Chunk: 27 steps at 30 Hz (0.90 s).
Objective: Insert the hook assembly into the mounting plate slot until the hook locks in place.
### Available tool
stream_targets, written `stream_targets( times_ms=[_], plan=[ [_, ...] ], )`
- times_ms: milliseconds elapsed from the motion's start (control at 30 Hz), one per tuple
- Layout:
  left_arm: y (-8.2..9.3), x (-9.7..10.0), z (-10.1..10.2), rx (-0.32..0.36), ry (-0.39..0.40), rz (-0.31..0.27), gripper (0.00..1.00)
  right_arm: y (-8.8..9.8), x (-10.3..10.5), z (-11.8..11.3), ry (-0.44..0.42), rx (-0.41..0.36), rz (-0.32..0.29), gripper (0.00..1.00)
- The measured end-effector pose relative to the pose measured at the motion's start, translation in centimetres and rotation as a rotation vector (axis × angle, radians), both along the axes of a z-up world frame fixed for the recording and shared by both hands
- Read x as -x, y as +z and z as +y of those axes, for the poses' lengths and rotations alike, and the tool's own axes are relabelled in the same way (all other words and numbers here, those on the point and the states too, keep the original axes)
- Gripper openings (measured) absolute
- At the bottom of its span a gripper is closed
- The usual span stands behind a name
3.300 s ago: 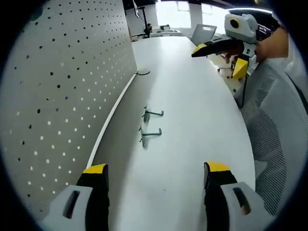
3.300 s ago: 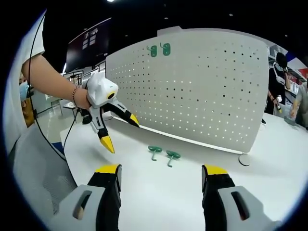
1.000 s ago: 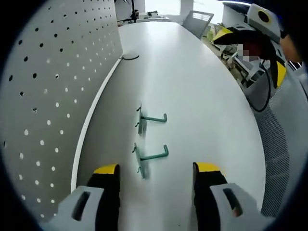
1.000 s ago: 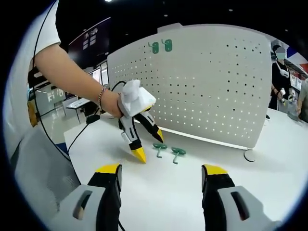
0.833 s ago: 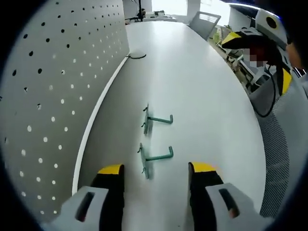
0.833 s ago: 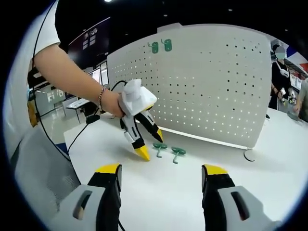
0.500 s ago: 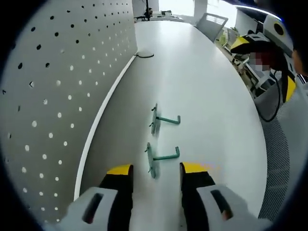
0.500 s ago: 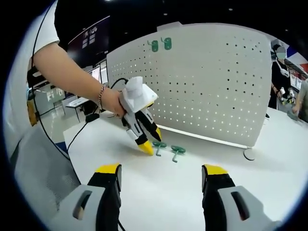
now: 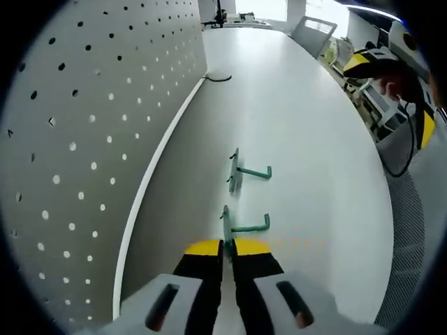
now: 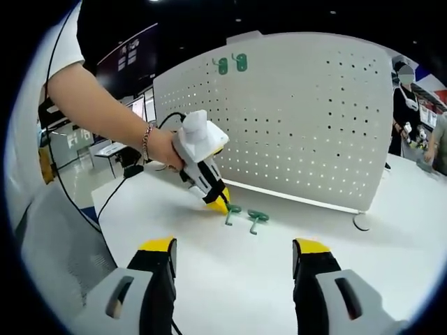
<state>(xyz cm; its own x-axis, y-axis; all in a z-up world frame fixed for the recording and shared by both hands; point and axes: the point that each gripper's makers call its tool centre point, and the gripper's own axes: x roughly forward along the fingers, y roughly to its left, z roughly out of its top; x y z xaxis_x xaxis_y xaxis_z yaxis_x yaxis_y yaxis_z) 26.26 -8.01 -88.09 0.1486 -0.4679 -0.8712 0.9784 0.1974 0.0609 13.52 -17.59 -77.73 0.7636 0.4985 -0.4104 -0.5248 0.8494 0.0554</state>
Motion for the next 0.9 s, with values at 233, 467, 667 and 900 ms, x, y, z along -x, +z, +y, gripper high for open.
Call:
stream_targets(
  times_ms=[233, 467, 667, 900],
  plan=[
    [0.0, 0.02, -0.01, -0.001, -0.013, -0.006, 0.04, 0.03, -0.01, -0.03, 0.0, 0.0, 0.0, 0.65],
    [0.02, 0.02, -0.06, -0.001, -0.024, -0.012, 0.04, 0.03, 0.01, -0.06, 0.0, 0.001, 0.0, 0.65],
    [0.04, 0.02, -0.11, 0.001, -0.025, -0.01, 0.04, 0.06, -0.01, -0.15, -0.004, 0.001, 0.0, 0.64],
    [0.15, -0.26, -0.24, 0.032, -0.025, -0.044, 0.03, 0.34, -0.16, -0.34, -0.015, -0.004, -0.015, 0.64]
  ],
)
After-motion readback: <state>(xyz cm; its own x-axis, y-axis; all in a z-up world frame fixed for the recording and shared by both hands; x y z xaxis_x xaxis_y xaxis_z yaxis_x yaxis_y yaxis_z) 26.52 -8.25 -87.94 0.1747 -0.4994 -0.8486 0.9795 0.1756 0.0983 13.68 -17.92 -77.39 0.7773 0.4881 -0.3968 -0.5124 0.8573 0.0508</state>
